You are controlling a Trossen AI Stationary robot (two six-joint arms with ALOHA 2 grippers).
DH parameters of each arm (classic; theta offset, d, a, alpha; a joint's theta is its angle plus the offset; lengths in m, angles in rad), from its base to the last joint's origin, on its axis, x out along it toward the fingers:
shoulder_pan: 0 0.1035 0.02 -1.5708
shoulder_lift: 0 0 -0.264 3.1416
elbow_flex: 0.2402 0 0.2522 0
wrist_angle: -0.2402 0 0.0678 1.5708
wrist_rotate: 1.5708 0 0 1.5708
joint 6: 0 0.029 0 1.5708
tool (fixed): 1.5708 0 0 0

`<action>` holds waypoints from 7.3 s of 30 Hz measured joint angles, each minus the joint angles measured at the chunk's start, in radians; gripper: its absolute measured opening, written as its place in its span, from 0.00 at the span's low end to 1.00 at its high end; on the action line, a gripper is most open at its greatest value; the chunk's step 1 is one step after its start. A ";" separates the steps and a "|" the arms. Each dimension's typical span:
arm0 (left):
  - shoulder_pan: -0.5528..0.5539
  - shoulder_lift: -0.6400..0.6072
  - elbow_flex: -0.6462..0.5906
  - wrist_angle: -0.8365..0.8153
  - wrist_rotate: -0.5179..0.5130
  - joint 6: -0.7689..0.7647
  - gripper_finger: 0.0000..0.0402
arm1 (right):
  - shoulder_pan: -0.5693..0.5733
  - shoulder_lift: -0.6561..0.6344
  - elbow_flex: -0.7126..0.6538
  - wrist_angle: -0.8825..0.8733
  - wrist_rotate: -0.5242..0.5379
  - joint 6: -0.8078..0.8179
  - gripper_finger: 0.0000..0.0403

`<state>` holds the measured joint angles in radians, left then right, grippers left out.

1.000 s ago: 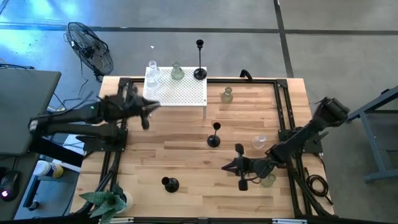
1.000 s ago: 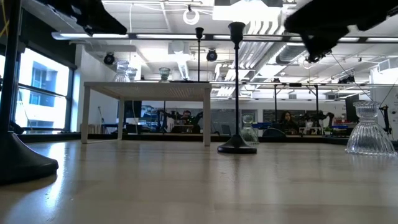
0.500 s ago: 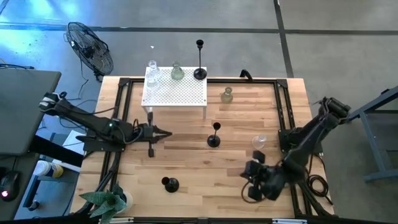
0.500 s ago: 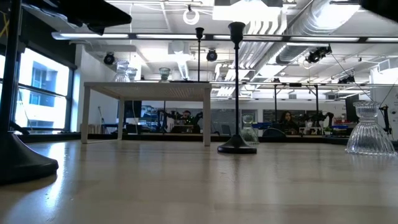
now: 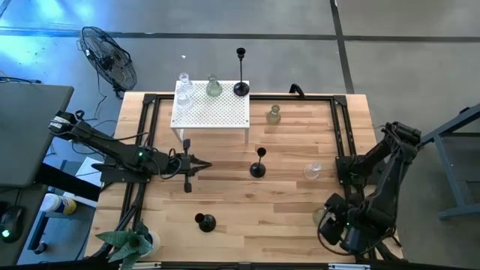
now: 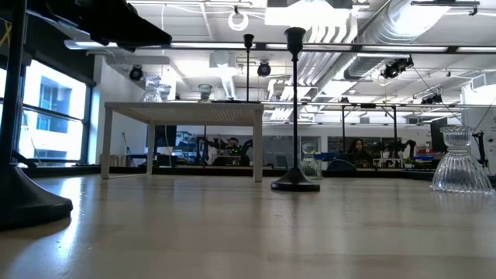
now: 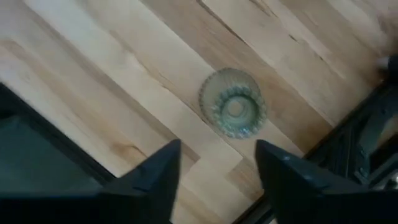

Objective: Pick & Place candle stick holders
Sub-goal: Align the bottom green candle holder with the other green candle holder on the shelf

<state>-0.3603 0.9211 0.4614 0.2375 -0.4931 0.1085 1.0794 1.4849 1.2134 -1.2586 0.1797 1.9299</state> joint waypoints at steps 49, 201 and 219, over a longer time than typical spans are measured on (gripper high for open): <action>0.001 0.000 0.000 -0.031 -0.016 -0.001 0.03 | -0.105 0.001 -0.186 0.233 0.069 -0.234 0.40; 0.001 0.857 0.228 0.533 0.247 -0.297 0.68 | -0.450 0.145 -0.248 1.407 0.345 -1.733 0.00; 0.001 0.856 0.227 0.530 0.242 -0.269 0.44 | -0.450 0.145 -0.248 1.407 0.345 -1.741 0.00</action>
<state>-0.3595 1.7772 0.6880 0.7671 -0.2511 -0.1604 0.6292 1.6302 0.9657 0.1483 0.5243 0.1890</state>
